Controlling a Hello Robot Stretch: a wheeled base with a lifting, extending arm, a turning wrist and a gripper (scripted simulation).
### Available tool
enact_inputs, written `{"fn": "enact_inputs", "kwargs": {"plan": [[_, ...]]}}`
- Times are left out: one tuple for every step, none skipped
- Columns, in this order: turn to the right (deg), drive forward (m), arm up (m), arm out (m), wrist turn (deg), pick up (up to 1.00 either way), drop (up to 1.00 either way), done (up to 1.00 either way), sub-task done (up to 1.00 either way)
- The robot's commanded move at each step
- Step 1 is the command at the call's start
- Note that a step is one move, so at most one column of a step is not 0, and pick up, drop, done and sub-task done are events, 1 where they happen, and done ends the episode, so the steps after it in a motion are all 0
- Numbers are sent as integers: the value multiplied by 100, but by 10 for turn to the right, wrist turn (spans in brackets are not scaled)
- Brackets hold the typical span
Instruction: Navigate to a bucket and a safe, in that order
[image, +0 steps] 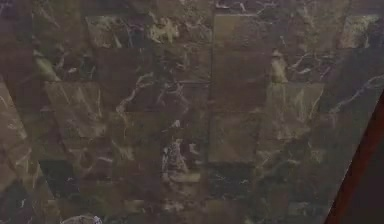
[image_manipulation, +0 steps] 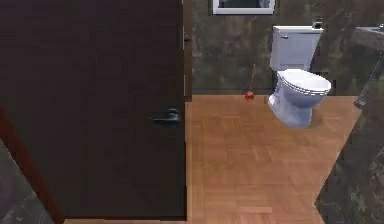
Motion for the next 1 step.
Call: {"fn": "enact_inputs", "kwargs": {"plan": [[450, 0, 0, 0, 0, 0, 0, 0, 0]]}}
